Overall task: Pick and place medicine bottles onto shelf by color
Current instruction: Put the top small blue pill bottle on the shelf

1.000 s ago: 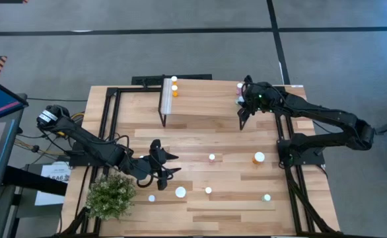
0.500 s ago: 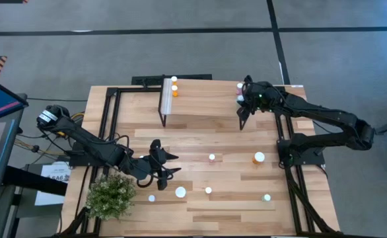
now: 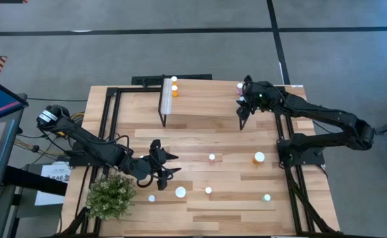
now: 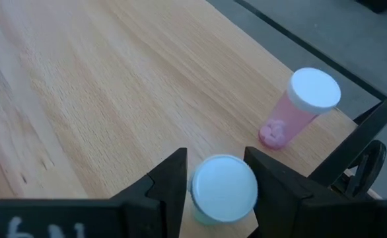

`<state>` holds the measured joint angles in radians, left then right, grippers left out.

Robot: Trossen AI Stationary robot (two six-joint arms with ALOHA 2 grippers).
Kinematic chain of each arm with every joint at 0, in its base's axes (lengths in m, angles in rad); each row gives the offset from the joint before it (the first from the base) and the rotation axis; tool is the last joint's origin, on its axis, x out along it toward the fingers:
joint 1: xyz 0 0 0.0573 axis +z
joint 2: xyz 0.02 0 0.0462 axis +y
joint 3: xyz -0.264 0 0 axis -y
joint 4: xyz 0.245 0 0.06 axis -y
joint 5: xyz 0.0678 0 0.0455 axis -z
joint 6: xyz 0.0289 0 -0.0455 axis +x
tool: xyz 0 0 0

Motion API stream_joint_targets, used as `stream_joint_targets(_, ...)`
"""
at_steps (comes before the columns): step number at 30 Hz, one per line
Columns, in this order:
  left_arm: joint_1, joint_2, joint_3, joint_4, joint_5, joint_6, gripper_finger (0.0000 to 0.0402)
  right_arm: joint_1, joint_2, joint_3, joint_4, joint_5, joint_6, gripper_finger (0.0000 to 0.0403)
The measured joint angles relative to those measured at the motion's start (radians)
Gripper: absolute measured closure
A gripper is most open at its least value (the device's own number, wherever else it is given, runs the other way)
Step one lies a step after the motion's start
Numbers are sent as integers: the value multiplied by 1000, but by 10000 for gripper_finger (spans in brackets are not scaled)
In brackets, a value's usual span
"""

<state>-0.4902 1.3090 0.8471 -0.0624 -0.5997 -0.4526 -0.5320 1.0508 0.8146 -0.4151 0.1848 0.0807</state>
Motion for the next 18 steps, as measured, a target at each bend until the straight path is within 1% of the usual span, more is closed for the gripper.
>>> stream_joint_targets(13,0,0,0,0,0,0,194,0,0,0,-18,0,0,230)
stream_joint_targets(18,0,0,0,0,0,0,194,0,0,0,9,0,-3,230)
